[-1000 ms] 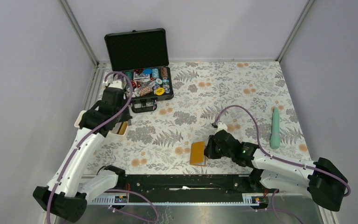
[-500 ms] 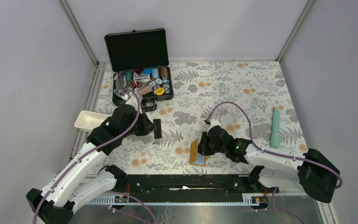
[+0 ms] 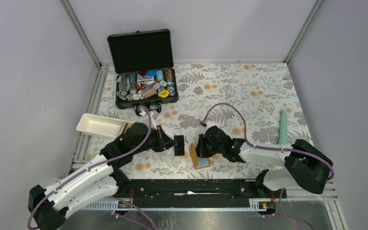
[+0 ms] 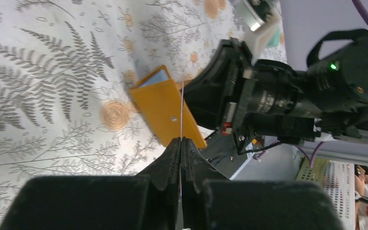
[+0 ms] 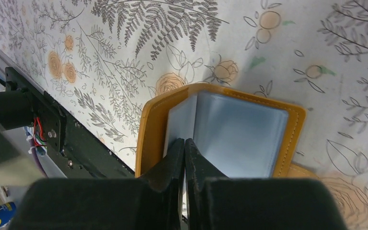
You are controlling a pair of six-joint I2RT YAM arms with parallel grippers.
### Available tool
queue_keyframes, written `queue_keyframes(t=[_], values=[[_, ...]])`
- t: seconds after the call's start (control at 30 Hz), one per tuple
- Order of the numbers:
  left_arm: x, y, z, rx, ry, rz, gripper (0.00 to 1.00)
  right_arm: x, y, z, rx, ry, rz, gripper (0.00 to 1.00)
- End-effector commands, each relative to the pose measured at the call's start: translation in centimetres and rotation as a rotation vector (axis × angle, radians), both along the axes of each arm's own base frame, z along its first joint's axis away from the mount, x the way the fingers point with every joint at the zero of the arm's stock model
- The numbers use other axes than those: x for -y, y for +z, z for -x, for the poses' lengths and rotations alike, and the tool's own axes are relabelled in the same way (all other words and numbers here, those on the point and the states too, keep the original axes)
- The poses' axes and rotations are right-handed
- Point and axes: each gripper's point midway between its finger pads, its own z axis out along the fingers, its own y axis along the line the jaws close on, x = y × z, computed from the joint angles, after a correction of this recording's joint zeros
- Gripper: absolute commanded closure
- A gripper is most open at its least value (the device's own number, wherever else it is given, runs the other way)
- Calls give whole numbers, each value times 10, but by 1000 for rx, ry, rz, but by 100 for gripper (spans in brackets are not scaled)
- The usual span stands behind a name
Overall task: Put the credit cards into the card holder
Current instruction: Insert the credit card into the card holder.
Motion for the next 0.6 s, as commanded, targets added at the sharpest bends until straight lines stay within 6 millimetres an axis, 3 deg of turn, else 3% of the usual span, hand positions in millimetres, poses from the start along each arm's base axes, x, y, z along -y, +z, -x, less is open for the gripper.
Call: queue_keyframes(t=[0.0,0.23,0.57], values=[[20,41,0,89,-8,167,100,-29,23,-9,37,57,-87,95],[13,49,0,90,66,225,100,-33,26,-5,13,58,-127,95],[1,29,-12,31,199,212,100,-40,24,13,-22,79,-166,95]])
